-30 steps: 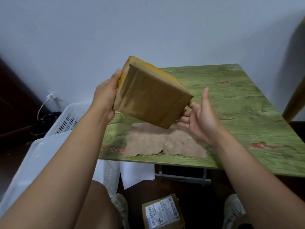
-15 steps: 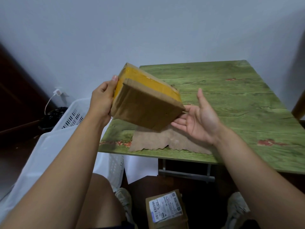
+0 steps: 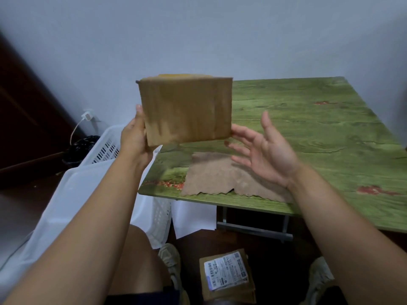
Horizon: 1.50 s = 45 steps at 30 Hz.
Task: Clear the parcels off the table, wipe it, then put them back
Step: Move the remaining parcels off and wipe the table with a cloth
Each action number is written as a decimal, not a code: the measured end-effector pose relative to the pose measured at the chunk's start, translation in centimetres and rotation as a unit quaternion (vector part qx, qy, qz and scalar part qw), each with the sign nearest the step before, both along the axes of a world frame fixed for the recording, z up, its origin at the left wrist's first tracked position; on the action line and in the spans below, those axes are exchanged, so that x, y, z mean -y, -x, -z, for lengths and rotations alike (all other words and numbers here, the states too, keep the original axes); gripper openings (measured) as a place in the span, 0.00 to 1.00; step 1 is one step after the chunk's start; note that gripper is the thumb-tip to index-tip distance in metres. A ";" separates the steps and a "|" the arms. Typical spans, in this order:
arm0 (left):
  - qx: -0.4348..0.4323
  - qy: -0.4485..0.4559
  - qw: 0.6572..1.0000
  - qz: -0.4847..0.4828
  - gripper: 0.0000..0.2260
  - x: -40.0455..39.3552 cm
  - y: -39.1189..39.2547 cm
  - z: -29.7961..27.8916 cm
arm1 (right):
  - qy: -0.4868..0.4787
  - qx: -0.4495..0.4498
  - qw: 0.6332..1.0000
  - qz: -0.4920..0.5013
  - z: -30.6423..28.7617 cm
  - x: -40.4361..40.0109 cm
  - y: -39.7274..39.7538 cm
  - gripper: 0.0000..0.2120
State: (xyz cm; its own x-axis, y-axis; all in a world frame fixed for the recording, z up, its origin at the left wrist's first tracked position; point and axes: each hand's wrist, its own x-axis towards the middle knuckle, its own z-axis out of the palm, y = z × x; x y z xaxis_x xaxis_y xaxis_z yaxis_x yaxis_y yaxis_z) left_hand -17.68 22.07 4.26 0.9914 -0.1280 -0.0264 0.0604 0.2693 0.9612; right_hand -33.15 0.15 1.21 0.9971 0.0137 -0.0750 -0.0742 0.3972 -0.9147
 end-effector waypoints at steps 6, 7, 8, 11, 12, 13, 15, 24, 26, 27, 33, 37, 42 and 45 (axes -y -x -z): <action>-0.017 -0.020 1.000 0.008 0.11 -3.2 -0.3 1.4 | 0.059 0.036 0.997 0.015 0.0 -2.4 -0.8 0.37; -0.019 -0.020 1.000 0.010 0.11 -3.9 -0.2 1.5 | 0.067 0.042 0.997 0.017 0.0 -3.0 -1.0 0.36; -0.024 -0.017 0.999 0.011 0.10 -4.5 -0.1 1.6 | 0.073 0.047 0.996 0.018 0.1 -3.6 -1.3 0.36; -0.036 -0.016 0.999 0.021 0.11 -6.9 0.4 1.8 | 0.099 0.054 0.994 0.010 0.5 -5.6 -1.9 0.35; -0.036 -0.016 0.999 0.029 0.12 -7.9 0.6 1.9 | 0.108 0.055 0.993 0.003 0.6 -6.3 -2.1 0.35; -0.035 -0.017 0.999 0.034 0.12 -9.2 0.7 1.9 | 0.112 0.054 0.992 -0.008 0.5 -7.1 -2.3 0.34; -0.046 -0.020 0.998 0.042 0.11 -11.3 1.2 2.1 | 0.114 0.057 0.992 -0.026 0.5 -8.5 -2.5 0.34; -0.086 0.022 0.995 -0.053 0.11 -19.3 2.4 3.5 | 0.099 0.080 0.992 -0.007 0.2 -15.2 -4.6 0.32; -0.116 0.059 0.988 -0.085 0.11 -21.1 2.4 4.0 | 0.102 0.076 0.992 0.009 0.8 -16.1 -4.8 0.24; -0.135 0.079 0.983 -0.100 0.12 -21.9 2.2 4.5 | 0.110 0.076 0.991 0.011 1.0 -16.3 -4.8 0.24; -0.227 0.136 0.946 -0.190 0.16 -26.3 0.8 8.7 | 0.151 0.056 0.986 0.053 1.5 -17.3 -5.8 0.27; -0.273 0.123 0.926 -0.230 0.17 -28.2 -0.4 12.3 | 0.213 0.057 0.971 0.092 1.3 -17.8 -6.2 0.25; -0.329 0.102 0.909 -0.236 0.14 -29.0 -1.7 15.6 | 0.276 0.067 0.952 0.111 1.8 -17.2 -6.7 0.28; -0.349 0.084 0.900 -0.246 0.12 -28.7 -2.4 17.1 | 0.303 0.068 0.944 0.108 2.5 -16.6 -6.8 0.38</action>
